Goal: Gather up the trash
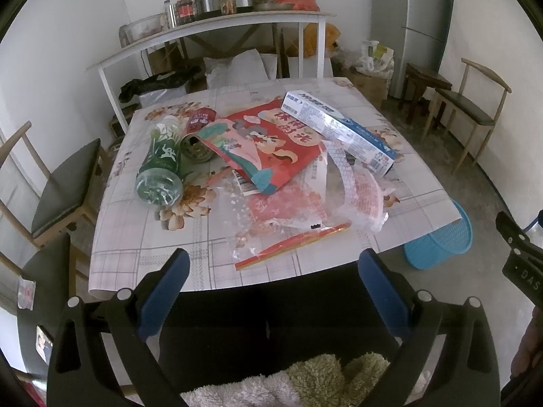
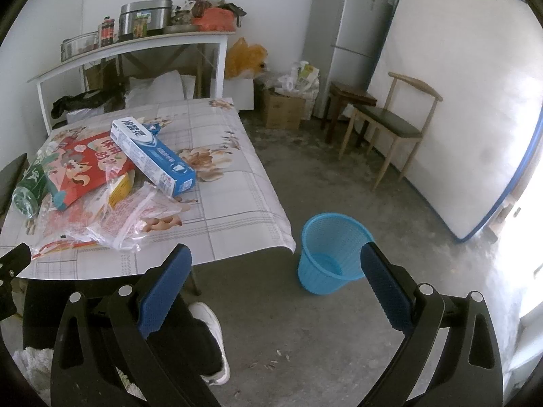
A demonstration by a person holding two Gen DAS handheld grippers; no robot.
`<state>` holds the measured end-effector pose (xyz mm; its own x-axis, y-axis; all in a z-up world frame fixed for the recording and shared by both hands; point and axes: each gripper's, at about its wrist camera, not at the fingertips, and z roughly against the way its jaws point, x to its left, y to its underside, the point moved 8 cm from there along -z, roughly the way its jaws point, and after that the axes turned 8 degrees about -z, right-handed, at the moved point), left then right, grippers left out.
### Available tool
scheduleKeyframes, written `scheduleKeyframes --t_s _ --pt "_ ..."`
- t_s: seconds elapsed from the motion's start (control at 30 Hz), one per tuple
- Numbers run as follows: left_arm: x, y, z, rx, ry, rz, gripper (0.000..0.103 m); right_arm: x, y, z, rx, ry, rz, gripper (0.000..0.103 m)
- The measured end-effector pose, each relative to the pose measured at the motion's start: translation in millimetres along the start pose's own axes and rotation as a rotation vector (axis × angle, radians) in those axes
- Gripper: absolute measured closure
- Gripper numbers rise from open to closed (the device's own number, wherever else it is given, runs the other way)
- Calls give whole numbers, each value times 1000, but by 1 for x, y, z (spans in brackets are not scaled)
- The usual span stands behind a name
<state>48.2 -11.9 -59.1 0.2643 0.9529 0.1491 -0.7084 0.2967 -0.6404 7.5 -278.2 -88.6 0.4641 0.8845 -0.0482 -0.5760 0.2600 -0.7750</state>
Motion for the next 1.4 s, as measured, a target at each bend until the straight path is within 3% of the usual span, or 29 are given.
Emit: scheduleKeyframes --t_s 1.4 --pt "10 6 -2 10 -15 17 5 9 0 -3 6 -15 -5 8"
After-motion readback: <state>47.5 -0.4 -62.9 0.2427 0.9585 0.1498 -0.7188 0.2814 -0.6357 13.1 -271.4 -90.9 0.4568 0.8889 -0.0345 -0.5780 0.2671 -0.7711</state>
